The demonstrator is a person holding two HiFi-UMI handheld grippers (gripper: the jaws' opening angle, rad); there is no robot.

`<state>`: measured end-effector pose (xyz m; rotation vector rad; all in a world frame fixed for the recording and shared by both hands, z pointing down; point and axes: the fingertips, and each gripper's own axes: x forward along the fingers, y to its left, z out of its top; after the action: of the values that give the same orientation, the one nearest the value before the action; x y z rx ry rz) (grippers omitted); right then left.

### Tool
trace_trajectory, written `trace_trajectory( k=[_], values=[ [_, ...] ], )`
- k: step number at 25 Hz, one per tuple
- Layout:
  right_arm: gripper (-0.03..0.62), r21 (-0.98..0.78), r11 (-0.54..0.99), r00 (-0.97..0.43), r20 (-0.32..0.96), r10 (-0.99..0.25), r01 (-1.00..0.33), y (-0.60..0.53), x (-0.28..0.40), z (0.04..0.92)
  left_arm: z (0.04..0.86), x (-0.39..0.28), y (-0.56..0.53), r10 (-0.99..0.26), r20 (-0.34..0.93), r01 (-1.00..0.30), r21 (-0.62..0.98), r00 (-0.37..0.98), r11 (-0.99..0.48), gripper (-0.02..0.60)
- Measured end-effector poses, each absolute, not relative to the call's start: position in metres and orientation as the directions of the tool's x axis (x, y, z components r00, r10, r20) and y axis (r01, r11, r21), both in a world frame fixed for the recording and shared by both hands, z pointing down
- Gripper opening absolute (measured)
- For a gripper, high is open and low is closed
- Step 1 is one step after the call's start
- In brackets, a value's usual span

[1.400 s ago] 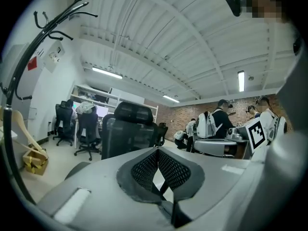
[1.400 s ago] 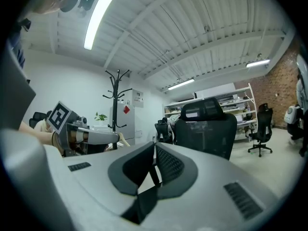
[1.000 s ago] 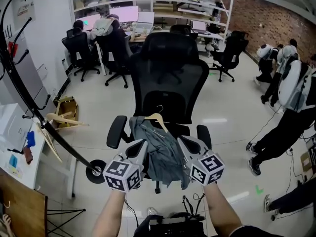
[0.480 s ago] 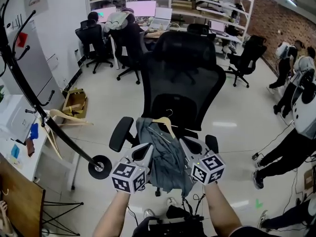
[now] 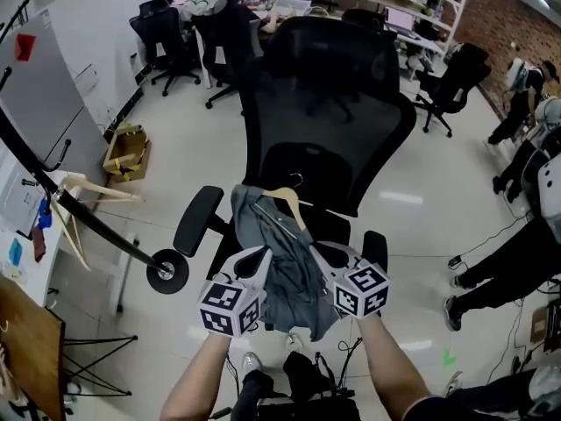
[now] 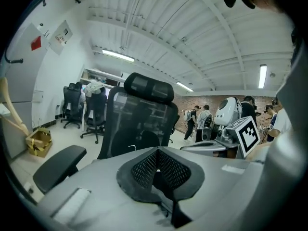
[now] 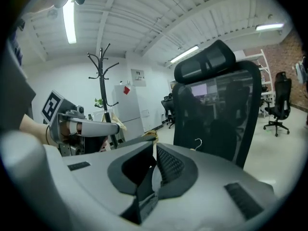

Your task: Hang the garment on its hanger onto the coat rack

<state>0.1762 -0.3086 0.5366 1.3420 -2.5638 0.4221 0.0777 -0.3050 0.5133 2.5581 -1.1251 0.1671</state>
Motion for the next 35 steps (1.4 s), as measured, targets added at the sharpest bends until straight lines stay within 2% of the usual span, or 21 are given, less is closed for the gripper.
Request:
trace_trajectory(
  k=[4, 5, 6, 10, 18, 20, 30, 33, 35],
  values=[
    [0.046, -0.155, 0.503, -0.521, 0.379, -0.765, -0.85, -0.336, 0.191, 0.59, 0.554, 0.082, -0.324, -0.717, 0.243, -0.755, 0.287, 0.653, -0.59, 0.0],
    [0.148, -0.164, 0.49, -0.512, 0.397, -0.762, -0.856, -0.345, 0.195, 0.604, 0.564, 0.083, -0.33, -0.72, 0.246, -0.758, 0.293, 0.648, -0.582, 0.0],
    [0.219, -0.172, 0.479, -0.504, 0.421, -0.754, -0.86, -0.352, 0.199, 0.618, 0.575, 0.085, -0.335, -0.721, 0.259, -0.763, 0.3, 0.643, -0.573, 0.0],
    [0.219, -0.184, 0.443, -0.47, 0.518, -0.715, -0.877, -0.375, 0.21, 0.678, 0.623, 0.086, -0.346, -0.708, 0.335, -0.781, 0.33, 0.622, -0.531, 0.025],
    [0.219, -0.178, 0.393, -0.412, 0.628, -0.66, -0.902, -0.436, 0.227, 0.781, 0.675, 0.104, -0.369, -0.689, 0.372, -0.779, 0.388, 0.622, -0.493, 0.031],
    [0.254, -0.182, 0.374, -0.398, 0.644, -0.653, -0.909, -0.444, 0.234, 0.802, 0.684, 0.11, -0.368, -0.687, 0.377, -0.777, 0.403, 0.622, -0.482, 0.031],
    [0.252, -0.184, 0.386, -0.398, 0.691, -0.603, -0.904, -0.464, 0.224, 0.862, 0.713, 0.112, -0.355, -0.652, 0.422, -0.773, 0.428, 0.629, -0.468, 0.031],
    [0.168, -0.173, 0.378, -0.383, 0.703, -0.599, -0.91, -0.468, 0.223, 0.874, 0.717, 0.107, -0.352, -0.657, 0.43, -0.782, 0.422, 0.619, -0.46, 0.029],
    [0.074, -0.133, 0.396, -0.365, 0.712, -0.6, -0.909, -0.467, 0.223, 0.878, 0.717, 0.105, -0.351, -0.663, 0.427, -0.785, 0.416, 0.614, -0.459, 0.029]
  ],
)
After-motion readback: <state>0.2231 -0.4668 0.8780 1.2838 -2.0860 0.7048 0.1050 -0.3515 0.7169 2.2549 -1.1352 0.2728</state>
